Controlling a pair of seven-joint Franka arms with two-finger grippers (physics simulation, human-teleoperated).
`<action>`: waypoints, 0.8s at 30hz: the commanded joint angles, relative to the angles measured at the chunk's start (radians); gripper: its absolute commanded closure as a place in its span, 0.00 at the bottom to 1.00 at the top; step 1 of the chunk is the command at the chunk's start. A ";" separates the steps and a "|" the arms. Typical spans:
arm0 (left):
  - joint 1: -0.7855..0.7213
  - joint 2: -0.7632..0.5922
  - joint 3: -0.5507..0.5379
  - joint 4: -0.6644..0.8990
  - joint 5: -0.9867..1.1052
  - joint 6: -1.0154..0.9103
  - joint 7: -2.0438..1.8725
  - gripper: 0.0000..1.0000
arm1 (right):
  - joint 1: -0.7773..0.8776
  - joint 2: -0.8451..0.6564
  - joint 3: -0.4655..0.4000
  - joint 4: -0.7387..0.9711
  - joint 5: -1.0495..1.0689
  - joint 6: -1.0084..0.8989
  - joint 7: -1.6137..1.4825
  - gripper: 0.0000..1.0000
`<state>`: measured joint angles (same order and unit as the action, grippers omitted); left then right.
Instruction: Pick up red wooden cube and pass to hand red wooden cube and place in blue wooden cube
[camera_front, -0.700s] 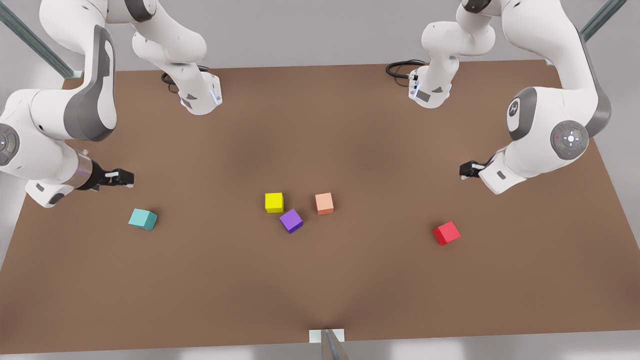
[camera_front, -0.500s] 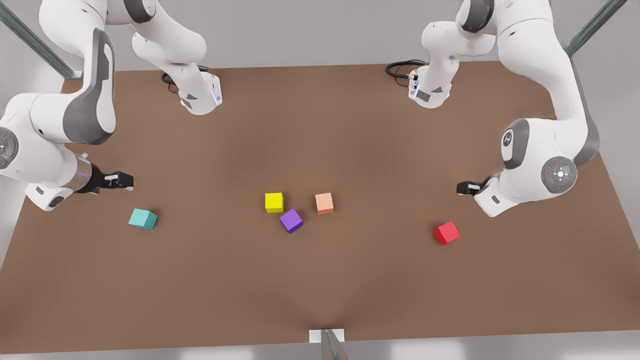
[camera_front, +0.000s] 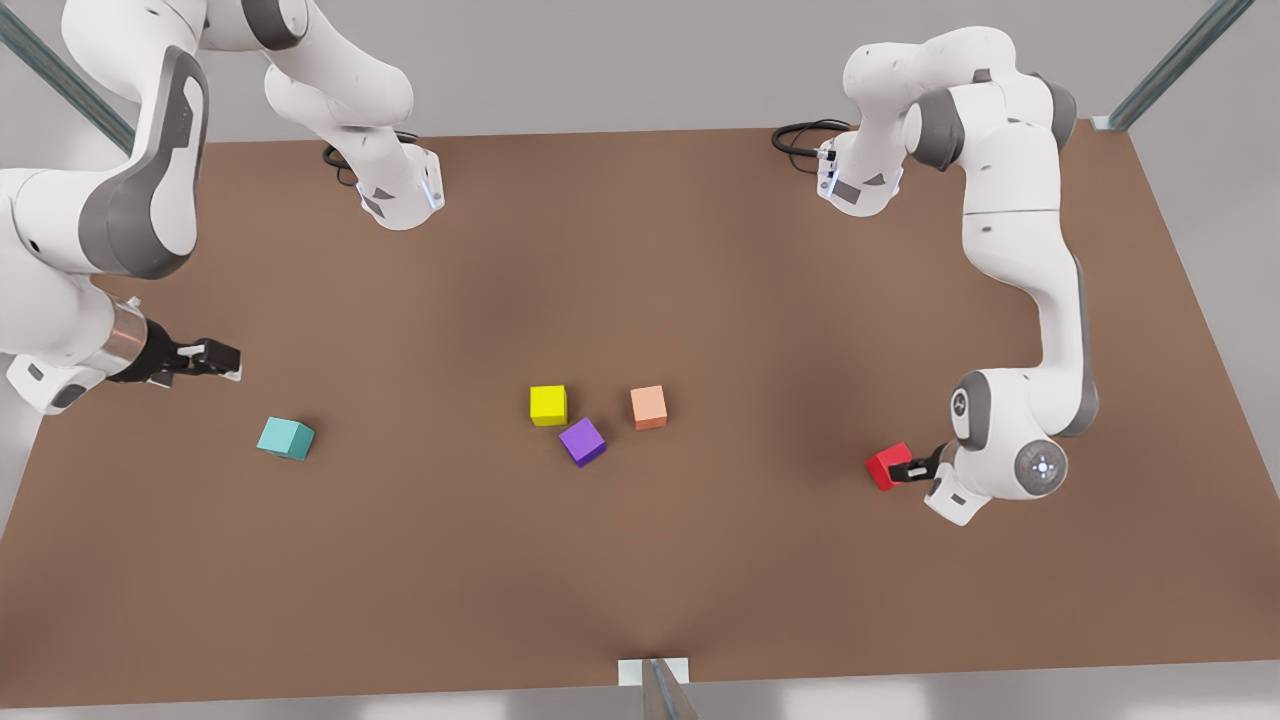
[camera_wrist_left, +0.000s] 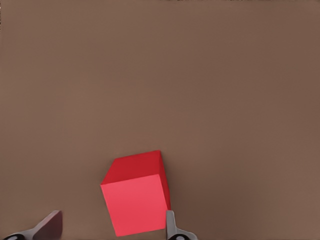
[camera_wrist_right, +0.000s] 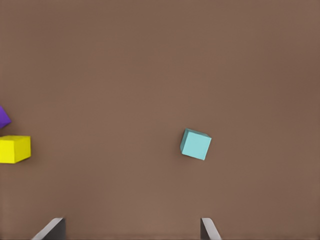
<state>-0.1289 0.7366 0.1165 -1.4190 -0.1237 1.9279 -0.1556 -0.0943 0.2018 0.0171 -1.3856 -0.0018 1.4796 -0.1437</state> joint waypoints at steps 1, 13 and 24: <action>0.000 -0.002 0.000 -0.017 -0.004 0.095 -0.280 0.00 | 0.002 0.002 0.000 0.004 0.005 -0.019 -0.010 0.00; -0.009 0.003 -0.005 -0.116 -0.002 0.187 -0.344 0.00 | 0.004 0.022 0.006 0.004 0.013 -0.016 -0.007 0.00; -0.012 0.044 -0.032 -0.143 -0.004 0.249 -0.348 0.00 | 0.001 0.022 0.000 0.013 0.013 -0.019 -0.010 0.00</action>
<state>-0.1413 0.7783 0.0857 -1.5619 -0.1285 2.1468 -0.4070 -0.0941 0.2251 0.0170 -1.3734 0.0106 1.4625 -0.1494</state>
